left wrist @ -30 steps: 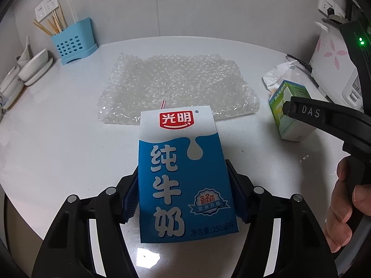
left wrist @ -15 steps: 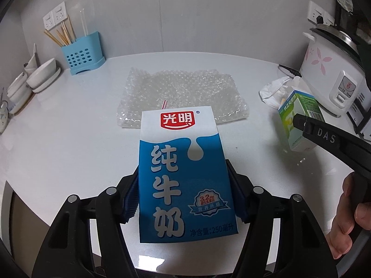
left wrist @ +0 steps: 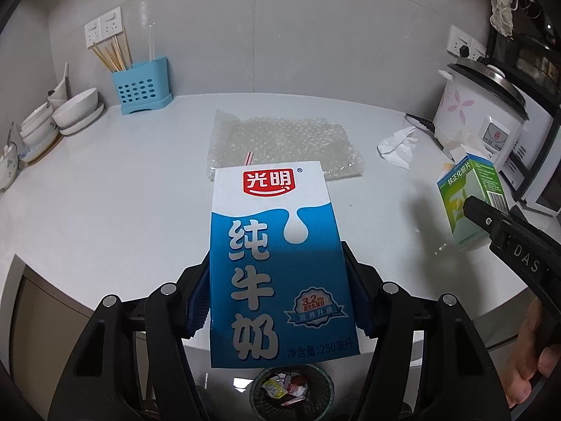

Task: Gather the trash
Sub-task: 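Lift the milk carton and green box and carry both down over the wastebasket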

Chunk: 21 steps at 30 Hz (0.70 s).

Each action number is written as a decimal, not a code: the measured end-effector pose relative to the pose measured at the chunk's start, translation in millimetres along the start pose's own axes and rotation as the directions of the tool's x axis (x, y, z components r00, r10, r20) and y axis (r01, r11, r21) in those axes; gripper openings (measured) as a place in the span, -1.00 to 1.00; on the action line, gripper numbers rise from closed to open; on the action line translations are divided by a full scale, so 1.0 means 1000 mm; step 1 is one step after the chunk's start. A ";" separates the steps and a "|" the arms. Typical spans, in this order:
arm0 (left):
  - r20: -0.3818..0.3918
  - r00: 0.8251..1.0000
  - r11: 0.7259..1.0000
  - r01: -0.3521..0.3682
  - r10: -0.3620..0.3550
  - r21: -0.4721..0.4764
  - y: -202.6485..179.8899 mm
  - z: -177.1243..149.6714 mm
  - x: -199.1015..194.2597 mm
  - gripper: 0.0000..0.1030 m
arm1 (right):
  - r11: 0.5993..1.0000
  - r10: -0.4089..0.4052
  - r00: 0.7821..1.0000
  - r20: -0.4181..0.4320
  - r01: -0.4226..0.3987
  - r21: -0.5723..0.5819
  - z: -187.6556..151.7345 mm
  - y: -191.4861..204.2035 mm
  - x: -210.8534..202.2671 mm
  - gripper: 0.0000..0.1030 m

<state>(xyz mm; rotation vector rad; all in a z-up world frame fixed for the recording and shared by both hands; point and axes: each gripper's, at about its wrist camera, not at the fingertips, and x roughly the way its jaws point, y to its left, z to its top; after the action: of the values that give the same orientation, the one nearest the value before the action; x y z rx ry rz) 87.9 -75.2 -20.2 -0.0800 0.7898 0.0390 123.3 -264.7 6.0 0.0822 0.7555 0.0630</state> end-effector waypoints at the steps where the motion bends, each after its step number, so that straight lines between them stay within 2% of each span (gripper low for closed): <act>1: 0.003 1.000 1.000 0.007 -0.007 -0.002 0.002 -0.004 -0.005 0.23 | 1.000 0.000 1.000 0.009 0.001 -0.010 -0.004 0.002 -0.006 -0.14; 12: 0.063 0.997 0.999 0.047 -0.048 0.012 0.019 -0.057 -0.060 0.23 | 0.998 0.019 0.995 0.096 -0.014 -0.059 -0.070 0.014 -0.070 -0.14; 21: 0.064 0.991 0.993 0.115 -0.116 0.021 0.032 -0.128 -0.087 0.23 | 0.995 0.055 0.988 0.142 -0.042 -0.092 -0.154 0.026 -0.104 -0.14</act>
<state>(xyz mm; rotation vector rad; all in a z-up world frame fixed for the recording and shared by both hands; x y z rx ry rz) -66.5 -54.4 -49.8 -0.1074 0.7191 -0.0749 -58.9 -239.5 -32.3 0.0201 0.6048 0.1359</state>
